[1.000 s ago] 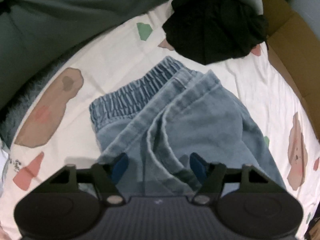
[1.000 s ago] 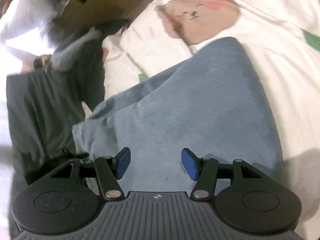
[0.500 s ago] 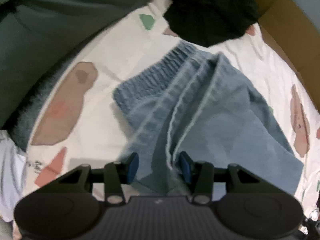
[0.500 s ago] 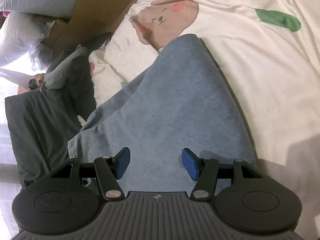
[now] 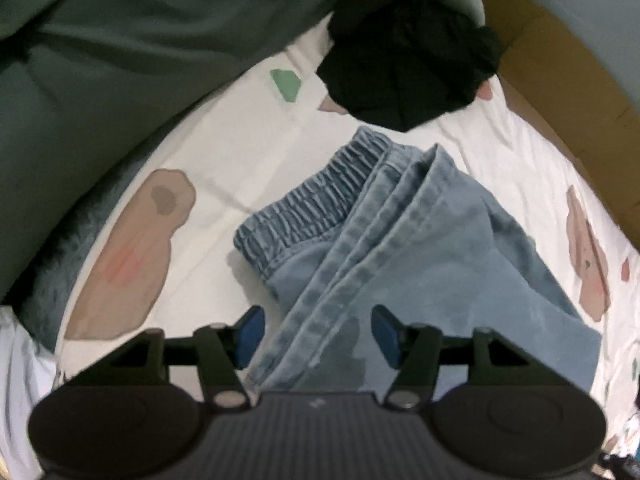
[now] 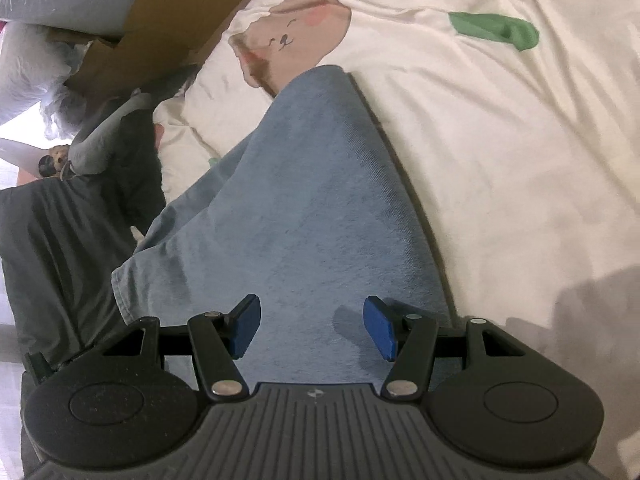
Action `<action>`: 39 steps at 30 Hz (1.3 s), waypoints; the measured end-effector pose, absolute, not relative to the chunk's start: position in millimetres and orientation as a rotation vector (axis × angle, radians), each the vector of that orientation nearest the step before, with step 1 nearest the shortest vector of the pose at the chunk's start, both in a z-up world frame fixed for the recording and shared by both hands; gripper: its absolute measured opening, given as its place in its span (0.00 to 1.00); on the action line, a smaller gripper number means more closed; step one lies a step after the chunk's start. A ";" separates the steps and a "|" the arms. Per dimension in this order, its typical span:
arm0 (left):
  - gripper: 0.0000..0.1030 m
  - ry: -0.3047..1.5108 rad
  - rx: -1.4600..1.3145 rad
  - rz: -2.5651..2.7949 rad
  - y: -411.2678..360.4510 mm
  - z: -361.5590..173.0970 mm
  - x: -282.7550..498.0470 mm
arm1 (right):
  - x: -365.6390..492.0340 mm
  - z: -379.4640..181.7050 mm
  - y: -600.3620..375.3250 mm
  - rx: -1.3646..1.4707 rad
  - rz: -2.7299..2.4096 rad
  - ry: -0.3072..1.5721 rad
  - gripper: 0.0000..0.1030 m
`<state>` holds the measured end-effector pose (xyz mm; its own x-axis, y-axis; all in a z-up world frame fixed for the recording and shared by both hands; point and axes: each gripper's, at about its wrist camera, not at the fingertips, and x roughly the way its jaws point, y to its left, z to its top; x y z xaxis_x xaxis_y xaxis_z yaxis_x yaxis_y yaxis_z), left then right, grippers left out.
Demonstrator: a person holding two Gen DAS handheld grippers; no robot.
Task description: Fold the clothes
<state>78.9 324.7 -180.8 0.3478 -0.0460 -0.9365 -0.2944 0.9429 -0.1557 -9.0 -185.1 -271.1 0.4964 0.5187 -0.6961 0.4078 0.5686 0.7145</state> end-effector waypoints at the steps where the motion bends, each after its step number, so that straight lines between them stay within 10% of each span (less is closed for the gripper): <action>1: 0.59 1.202 -0.312 0.168 322.9 -180.8 79.0 | -9.6 -270.1 -186.1 1.015 0.080 1.100 0.62; 22: 0.58 1.041 -0.210 -0.020 288.2 -179.6 146.2 | -6.4 -266.6 -182.1 0.987 0.083 1.113 0.62; 39: 0.05 1.011 -0.166 -0.042 290.0 -180.9 124.6 | -0.9 -259.4 -175.4 1.015 0.094 1.093 0.62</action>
